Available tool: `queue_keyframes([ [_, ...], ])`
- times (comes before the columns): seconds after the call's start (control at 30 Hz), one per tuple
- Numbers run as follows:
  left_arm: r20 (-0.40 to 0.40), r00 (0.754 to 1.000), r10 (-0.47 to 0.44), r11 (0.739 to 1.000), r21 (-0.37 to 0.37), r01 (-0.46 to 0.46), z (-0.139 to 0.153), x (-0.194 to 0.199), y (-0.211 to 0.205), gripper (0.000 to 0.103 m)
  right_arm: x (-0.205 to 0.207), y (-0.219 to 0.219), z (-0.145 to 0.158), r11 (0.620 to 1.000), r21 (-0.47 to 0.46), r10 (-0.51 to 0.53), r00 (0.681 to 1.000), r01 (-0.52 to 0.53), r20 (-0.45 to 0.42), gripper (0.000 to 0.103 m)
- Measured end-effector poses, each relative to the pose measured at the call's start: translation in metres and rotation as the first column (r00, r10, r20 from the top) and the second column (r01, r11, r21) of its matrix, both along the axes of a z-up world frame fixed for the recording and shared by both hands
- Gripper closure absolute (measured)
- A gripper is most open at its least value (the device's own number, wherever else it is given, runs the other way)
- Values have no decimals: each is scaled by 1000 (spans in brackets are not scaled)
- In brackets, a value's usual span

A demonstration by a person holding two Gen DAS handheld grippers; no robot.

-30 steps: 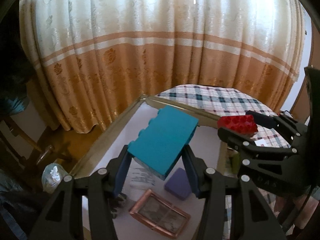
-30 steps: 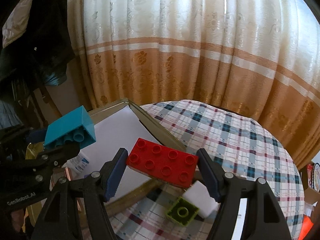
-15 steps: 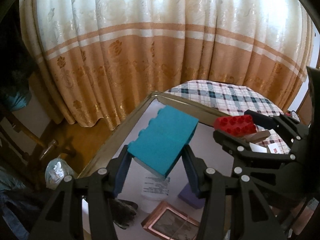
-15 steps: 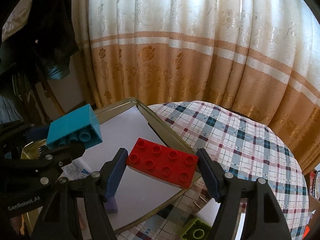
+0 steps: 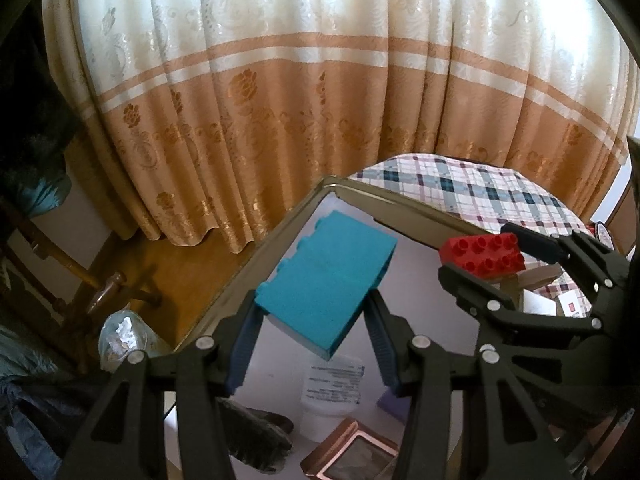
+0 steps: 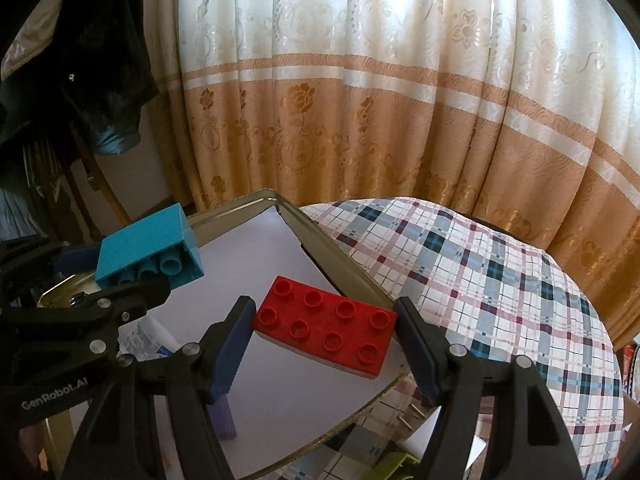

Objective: Organize rigid objects
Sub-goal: 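Carry the red brick with right gripper while left gripper carries the blue brick over the tray, then release the red brick with right gripper while left gripper releases the blue brick in the tray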

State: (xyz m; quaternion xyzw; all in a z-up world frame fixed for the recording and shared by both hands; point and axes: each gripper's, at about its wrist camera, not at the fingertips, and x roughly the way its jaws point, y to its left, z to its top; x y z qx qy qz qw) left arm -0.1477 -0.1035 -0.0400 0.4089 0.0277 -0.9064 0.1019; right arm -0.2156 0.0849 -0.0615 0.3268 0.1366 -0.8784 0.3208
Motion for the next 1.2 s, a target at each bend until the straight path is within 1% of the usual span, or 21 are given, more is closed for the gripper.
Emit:
queue_keyframes([
  [0.53,52,998,25,999,-23,-24,-12,-14,-4,51,-5,-4,-8,1000,6,7,1000,-8,22,30],
  [0.9,54,998,43,999,-15,-43,-11,-15,-9,51,-6,-9,-9,1000,1,9,1000,-9,22,30],
  [0.97,61,997,53,998,-23,-52,-12,-15,-9,49,-5,-9,-9,1000,1,7,1000,-7,17,30],
  [1.07,76,994,78,996,-38,-75,-14,-16,-10,37,-4,-9,-9,1000,23,-18,1000,18,0,25],
  [1.1,79,993,86,996,-33,-83,-14,-15,-12,32,-4,-7,-8,999,25,-27,1000,27,-1,24],
  [1.13,77,993,91,996,-22,-90,-14,-14,-14,29,-4,-4,-7,999,16,-32,999,32,4,22],
  [1.2,62,994,87,996,9,-87,-12,-10,-15,27,-4,3,-6,999,-12,-35,999,35,26,20],
])
